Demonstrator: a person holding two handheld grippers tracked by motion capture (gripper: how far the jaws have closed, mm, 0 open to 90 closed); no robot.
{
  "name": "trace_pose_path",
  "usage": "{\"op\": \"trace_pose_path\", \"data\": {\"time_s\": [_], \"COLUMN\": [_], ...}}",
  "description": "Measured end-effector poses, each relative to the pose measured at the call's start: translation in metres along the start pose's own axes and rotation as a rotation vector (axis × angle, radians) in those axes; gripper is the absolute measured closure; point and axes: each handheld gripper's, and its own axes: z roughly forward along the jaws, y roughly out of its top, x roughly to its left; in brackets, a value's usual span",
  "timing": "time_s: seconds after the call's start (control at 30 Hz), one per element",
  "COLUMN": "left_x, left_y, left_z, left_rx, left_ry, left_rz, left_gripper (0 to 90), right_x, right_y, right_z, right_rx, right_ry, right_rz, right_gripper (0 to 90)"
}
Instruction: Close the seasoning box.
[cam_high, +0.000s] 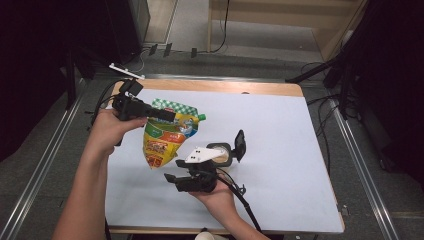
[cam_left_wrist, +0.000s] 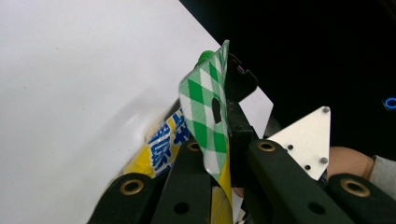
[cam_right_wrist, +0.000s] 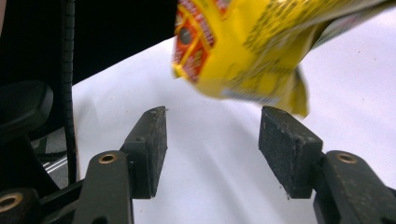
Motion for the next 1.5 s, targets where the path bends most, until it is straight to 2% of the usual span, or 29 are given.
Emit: {"op": "trace_pose_path", "data": {"time_s": [0.13,0.23,0.43,0.53,0.6,0.67,0.8,0.83,0.87,0.9,0.97,1.1,1.3,1.5], "left_x": [0.012,0.020,0.035,0.038,0.040,0.044,0.051,0.055,0.057,0.057,0.055,0.052,0.047,0.046], "left_y": [-0.001,-0.002,0.001,0.003,0.003,0.003,0.001,-0.001,-0.003,-0.004,-0.004,-0.005,-0.006,-0.008], "left_z": [-0.006,-0.009,-0.003,0.001,0.001,0.002,0.005,0.007,0.007,0.007,0.007,0.006,0.010,0.011], "left_rx": [-0.045,-0.074,-0.097,-0.104,-0.120,-0.136,-0.134,-0.114,-0.116,-0.122,-0.111,-0.106,-0.084,-0.086], "left_ry": [0.015,0.042,0.100,0.127,0.162,0.171,0.196,0.212,0.192,0.181,0.208,0.199,0.213,0.210], "left_rz": [-0.019,-0.035,-0.048,-0.042,-0.032,-0.029,-0.045,-0.057,-0.061,-0.065,-0.061,-0.046,-0.020,-0.024], "left_gripper": [90.0,90.0,90.0,90.0,90.0,90.0,90.0,89.7,89.1,88.6,86.0,81.2,74.3,69.4], "right_x": [0.000,0.000,0.000,0.000,0.000,0.000,-0.001,-0.001,-0.001,-0.001,-0.001,-0.002,-0.003,-0.005], "right_y": [0.000,0.000,-0.002,-0.002,-0.002,-0.003,-0.003,-0.003,-0.003,-0.003,-0.002,-0.002,-0.002,-0.002], "right_z": [0.000,0.000,0.001,0.001,0.000,-0.001,-0.002,-0.003,-0.003,-0.004,-0.004,-0.005,-0.006,-0.007], "right_rx": [0.005,0.003,0.021,0.024,0.022,0.022,0.021,0.019,0.018,0.017,0.016,0.017,0.017,0.019], "right_ry": [0.006,0.010,0.016,0.016,0.015,0.012,0.011,0.011,0.011,0.009,0.011,0.010,0.005,0.002], "right_rz": [-0.006,-0.007,-0.010,-0.013,-0.014,-0.012,-0.005,-0.008,-0.008,-0.010,-0.008,-0.009,-0.009,-0.006], "right_gripper": [43.2,43.2,43.1,43.1,43.1,43.1,43.1,43.1,43.1,43.1,43.1,43.1,43.2,43.2]}}
